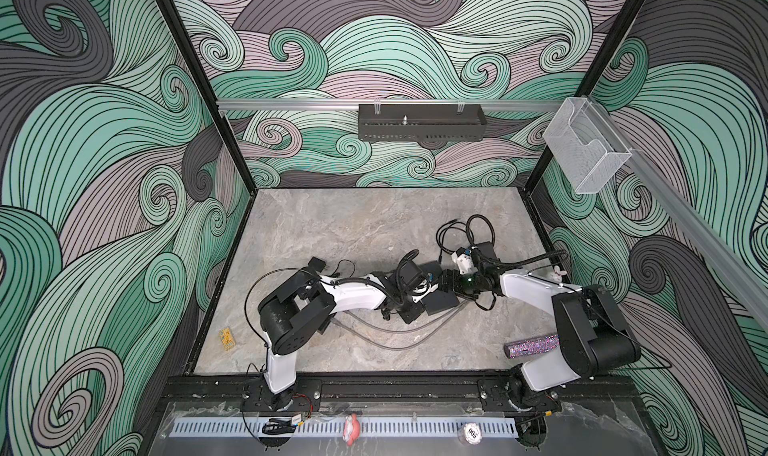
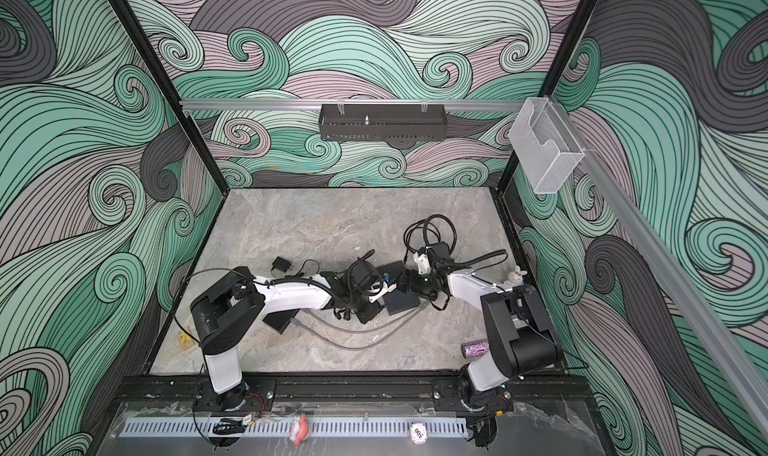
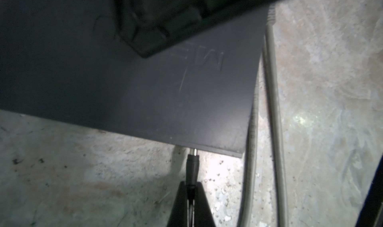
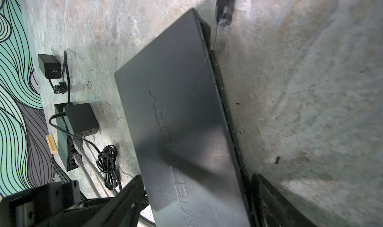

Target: Insert the plug into the switch port

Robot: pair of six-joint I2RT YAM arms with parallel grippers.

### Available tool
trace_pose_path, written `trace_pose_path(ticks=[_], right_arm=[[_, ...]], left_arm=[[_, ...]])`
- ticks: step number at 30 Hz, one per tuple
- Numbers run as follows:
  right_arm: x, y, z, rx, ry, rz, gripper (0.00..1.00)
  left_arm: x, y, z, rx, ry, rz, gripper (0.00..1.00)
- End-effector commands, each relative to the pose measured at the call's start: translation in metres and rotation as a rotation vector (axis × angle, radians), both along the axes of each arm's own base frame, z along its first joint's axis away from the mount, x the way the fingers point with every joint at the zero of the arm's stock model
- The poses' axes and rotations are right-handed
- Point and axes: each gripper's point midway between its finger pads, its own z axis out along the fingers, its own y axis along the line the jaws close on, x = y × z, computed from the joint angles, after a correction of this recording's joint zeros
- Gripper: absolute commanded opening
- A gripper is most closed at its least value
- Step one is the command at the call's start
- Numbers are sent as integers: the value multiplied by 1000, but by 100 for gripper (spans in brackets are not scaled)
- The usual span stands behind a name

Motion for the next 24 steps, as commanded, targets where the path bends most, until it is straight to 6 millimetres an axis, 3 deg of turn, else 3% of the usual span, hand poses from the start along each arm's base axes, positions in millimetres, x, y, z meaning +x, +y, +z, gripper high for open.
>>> trace_pose_path(ticks=[1,7,20,24], right_arm=[[-21,-1,-13,5,80,10,82],[-24,2,-14,11,85,19,82],[-27,7,-17,-1,88,40,82],[-27,8,-16,2,85,42,81]], left_arm=[[9,-12,5,-32,-3,7,0],[9,-13,2,-30,3,9,0],[14,-19,20,-50,-22,-2,0],[13,-20,16,-46,-9,-4,0]])
